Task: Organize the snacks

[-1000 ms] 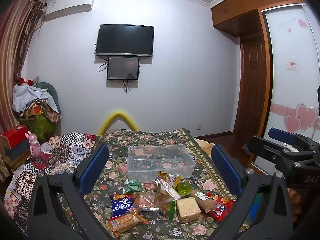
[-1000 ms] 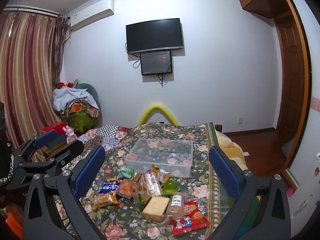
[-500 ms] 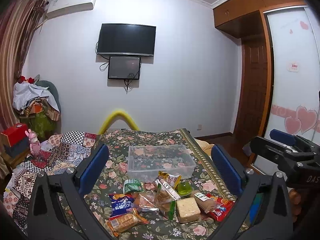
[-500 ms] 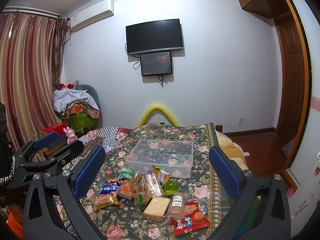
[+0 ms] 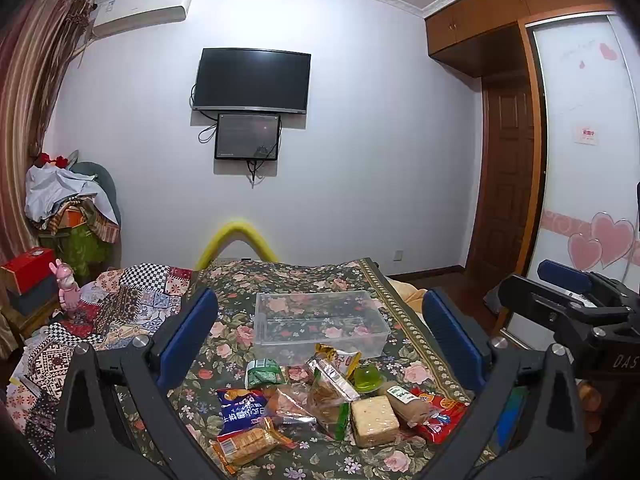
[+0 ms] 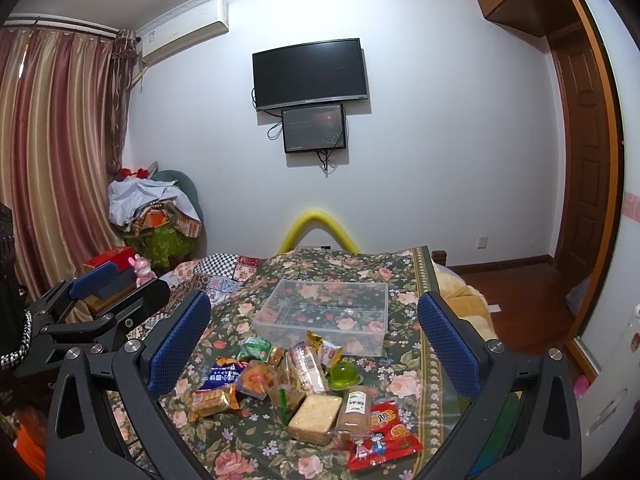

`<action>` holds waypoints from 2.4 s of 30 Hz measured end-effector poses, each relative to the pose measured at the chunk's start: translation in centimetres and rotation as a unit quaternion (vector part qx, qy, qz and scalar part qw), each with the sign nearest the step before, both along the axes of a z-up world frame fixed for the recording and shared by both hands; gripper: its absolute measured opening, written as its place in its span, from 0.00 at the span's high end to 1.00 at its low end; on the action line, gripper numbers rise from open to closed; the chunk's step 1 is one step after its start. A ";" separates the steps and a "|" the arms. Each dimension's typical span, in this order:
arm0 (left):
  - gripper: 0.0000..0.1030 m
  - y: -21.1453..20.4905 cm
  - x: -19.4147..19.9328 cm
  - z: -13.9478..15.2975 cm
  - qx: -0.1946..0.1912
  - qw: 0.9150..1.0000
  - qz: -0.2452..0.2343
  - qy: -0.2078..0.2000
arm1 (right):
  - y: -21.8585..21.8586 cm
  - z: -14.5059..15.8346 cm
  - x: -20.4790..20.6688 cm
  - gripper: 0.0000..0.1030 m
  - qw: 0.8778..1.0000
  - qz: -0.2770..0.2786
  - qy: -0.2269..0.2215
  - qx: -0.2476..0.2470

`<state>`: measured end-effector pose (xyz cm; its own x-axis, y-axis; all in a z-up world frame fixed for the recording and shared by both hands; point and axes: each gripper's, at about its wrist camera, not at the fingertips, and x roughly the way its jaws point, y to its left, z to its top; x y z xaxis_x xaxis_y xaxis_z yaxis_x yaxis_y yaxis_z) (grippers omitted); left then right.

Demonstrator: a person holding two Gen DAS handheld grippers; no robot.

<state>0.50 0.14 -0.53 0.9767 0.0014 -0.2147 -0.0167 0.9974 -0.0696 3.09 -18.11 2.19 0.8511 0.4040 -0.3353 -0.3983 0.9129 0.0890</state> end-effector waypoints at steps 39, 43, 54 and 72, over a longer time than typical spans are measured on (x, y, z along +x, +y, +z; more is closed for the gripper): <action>0.00 1.8 2.4 -2.7 -0.002 0.998 -0.012 0.057 | -0.9 -2.8 1.8 0.00 0.998 -0.022 0.048 -0.032; 0.00 3.9 3.6 -4.9 -0.008 0.995 -0.009 0.102 | -2.1 -4.9 2.8 0.00 0.995 -0.037 0.080 -0.052; 0.00 9.2 6.9 -12.6 -0.038 0.971 0.014 0.234 | -4.7 -11.4 5.2 0.00 0.971 -0.070 0.210 -0.086; 0.01 10.1 11.1 -23.6 -0.042 0.932 -0.013 0.360 | -3.3 -18.6 8.2 0.00 0.936 -0.043 0.320 -0.138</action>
